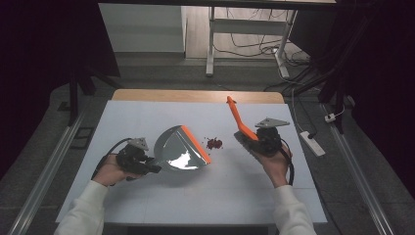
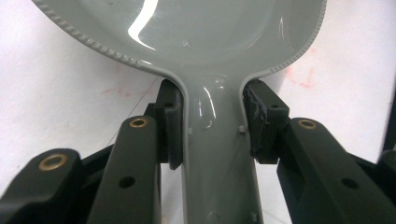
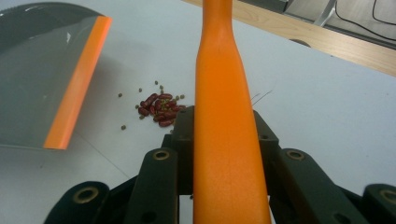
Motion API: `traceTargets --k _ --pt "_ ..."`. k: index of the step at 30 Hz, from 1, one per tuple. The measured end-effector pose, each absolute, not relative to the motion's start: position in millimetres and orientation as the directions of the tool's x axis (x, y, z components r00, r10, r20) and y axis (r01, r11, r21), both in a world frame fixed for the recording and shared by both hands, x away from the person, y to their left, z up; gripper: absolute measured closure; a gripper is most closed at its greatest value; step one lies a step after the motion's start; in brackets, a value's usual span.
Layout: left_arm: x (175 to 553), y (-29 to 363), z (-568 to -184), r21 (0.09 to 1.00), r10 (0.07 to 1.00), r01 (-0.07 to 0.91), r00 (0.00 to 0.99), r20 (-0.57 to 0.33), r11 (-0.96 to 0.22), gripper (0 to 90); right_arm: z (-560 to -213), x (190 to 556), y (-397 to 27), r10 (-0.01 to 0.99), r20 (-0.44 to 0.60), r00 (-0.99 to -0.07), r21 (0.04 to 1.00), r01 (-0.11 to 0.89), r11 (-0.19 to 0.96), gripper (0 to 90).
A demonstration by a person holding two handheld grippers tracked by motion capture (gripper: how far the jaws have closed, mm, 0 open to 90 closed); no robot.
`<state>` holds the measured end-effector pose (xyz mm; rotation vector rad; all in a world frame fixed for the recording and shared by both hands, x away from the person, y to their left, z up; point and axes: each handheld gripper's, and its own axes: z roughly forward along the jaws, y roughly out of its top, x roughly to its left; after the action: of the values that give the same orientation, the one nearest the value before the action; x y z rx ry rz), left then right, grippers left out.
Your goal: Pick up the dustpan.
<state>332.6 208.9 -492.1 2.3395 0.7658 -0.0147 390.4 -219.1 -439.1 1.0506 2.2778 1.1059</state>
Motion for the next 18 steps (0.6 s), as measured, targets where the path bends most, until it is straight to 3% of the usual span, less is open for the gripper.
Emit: traceTargets --k 18 --pt "336.3 195.4 -505.6 0.536 0.498 0.542 0.833 -0.241 -0.648 61.5 -459.6 412.1 -209.1 0.769 0.008 -0.639 0.792 0.474 0.385 70.6"
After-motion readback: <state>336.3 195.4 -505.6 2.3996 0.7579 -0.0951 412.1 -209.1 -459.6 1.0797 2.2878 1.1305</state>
